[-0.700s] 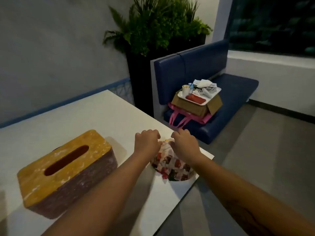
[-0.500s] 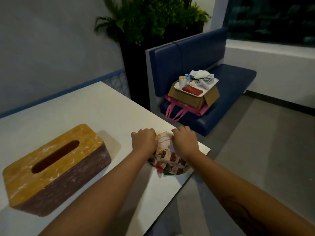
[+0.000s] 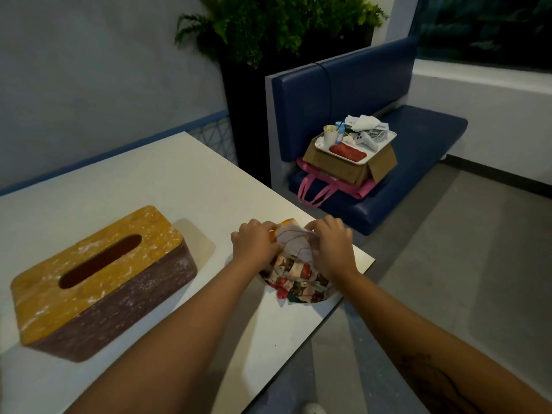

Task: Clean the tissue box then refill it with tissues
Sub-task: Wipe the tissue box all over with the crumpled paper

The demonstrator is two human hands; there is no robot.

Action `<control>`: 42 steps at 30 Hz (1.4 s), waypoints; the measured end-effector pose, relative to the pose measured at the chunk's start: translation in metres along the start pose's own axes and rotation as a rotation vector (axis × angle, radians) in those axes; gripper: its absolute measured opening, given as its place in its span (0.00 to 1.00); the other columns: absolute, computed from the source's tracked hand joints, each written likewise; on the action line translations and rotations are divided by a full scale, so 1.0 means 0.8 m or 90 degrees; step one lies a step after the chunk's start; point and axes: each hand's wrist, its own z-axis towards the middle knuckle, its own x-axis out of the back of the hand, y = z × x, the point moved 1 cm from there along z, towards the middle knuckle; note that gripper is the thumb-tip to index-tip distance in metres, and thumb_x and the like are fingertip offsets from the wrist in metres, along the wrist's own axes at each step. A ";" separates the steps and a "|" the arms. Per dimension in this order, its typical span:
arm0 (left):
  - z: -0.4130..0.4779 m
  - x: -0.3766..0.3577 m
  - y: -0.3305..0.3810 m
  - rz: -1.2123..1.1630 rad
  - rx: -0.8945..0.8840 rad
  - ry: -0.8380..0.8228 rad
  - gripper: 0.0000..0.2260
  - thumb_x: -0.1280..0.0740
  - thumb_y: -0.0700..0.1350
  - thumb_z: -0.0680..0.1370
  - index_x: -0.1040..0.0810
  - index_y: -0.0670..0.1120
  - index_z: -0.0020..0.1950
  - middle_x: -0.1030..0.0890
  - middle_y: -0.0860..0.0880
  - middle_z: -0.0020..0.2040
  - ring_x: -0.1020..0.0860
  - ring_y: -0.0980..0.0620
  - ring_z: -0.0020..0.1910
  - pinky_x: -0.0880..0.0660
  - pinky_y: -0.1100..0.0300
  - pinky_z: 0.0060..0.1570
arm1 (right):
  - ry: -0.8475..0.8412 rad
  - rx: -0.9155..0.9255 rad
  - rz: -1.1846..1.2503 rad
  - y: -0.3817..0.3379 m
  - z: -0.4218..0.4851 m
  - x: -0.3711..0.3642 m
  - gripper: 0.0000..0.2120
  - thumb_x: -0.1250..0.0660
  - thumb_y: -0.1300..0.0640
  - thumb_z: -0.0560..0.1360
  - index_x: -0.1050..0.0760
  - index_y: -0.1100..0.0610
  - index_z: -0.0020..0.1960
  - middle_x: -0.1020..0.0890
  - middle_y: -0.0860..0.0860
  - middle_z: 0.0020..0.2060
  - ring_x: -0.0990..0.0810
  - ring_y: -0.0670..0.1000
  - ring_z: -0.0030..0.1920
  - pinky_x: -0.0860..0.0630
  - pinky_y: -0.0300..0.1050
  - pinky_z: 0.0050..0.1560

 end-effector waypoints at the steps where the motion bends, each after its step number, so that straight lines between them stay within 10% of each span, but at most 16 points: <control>1: -0.001 0.001 -0.002 -0.019 -0.002 -0.003 0.18 0.35 0.55 0.75 0.26 0.52 0.64 0.26 0.46 0.61 0.29 0.44 0.61 0.34 0.51 0.56 | 0.019 0.005 0.016 -0.001 -0.003 0.001 0.10 0.38 0.58 0.78 0.23 0.57 0.57 0.23 0.53 0.53 0.29 0.55 0.56 0.37 0.46 0.57; 9: -0.032 0.038 -0.004 -0.259 -0.021 0.008 0.10 0.35 0.46 0.75 0.33 0.49 0.36 0.28 0.52 0.34 0.29 0.49 0.38 0.37 0.59 0.33 | 0.039 -0.030 0.301 -0.022 -0.021 0.016 0.15 0.33 0.56 0.75 0.32 0.55 0.61 0.24 0.51 0.54 0.24 0.51 0.53 0.22 0.48 0.53; 15: -0.059 0.073 -0.007 -0.282 0.013 0.045 0.09 0.35 0.47 0.75 0.32 0.46 0.38 0.28 0.50 0.34 0.28 0.49 0.38 0.36 0.58 0.32 | 0.015 0.147 0.140 -0.058 -0.059 -0.015 0.38 0.35 0.31 0.62 0.41 0.49 0.65 0.32 0.57 0.67 0.30 0.58 0.64 0.30 0.60 0.62; 21: -0.083 0.105 -0.022 -0.338 0.058 0.081 0.12 0.33 0.47 0.74 0.33 0.46 0.35 0.29 0.51 0.34 0.29 0.49 0.38 0.35 0.57 0.35 | 0.098 0.198 0.233 -0.110 -0.064 -0.028 0.46 0.30 0.34 0.56 0.42 0.52 0.66 0.37 0.49 0.63 0.33 0.56 0.61 0.31 0.53 0.58; 25: -0.095 0.130 -0.038 -0.376 0.084 0.104 0.14 0.33 0.45 0.73 0.34 0.47 0.32 0.31 0.50 0.32 0.30 0.49 0.37 0.34 0.56 0.37 | 0.133 0.257 0.403 -0.149 -0.054 -0.035 0.38 0.29 0.54 0.59 0.42 0.52 0.65 0.39 0.41 0.56 0.31 0.61 0.59 0.24 0.51 0.55; 30: -0.111 0.171 -0.072 -0.441 0.126 0.142 0.13 0.32 0.49 0.74 0.27 0.43 0.35 0.25 0.43 0.34 0.27 0.44 0.35 0.30 0.51 0.37 | 0.031 0.271 0.437 -0.182 -0.029 -0.034 0.31 0.35 0.63 0.62 0.39 0.51 0.64 0.37 0.50 0.53 0.31 0.51 0.54 0.32 0.20 0.50; 37: -0.156 0.219 -0.209 -0.207 0.422 0.363 0.20 0.34 0.57 0.74 0.26 0.48 0.61 0.23 0.49 0.60 0.24 0.48 0.58 0.28 0.55 0.51 | -0.156 0.232 0.364 -0.209 0.022 -0.024 0.18 0.42 0.56 0.71 0.29 0.48 0.60 0.34 0.48 0.48 0.27 0.41 0.44 0.29 0.39 0.43; 42: -0.166 0.202 -0.256 -0.126 0.607 0.165 0.32 0.31 0.60 0.71 0.32 0.43 0.67 0.27 0.42 0.66 0.26 0.41 0.61 0.26 0.52 0.53 | -0.251 0.256 0.279 -0.220 0.053 -0.032 0.11 0.43 0.50 0.75 0.25 0.52 0.51 0.31 0.46 0.47 0.26 0.46 0.44 0.31 0.38 0.39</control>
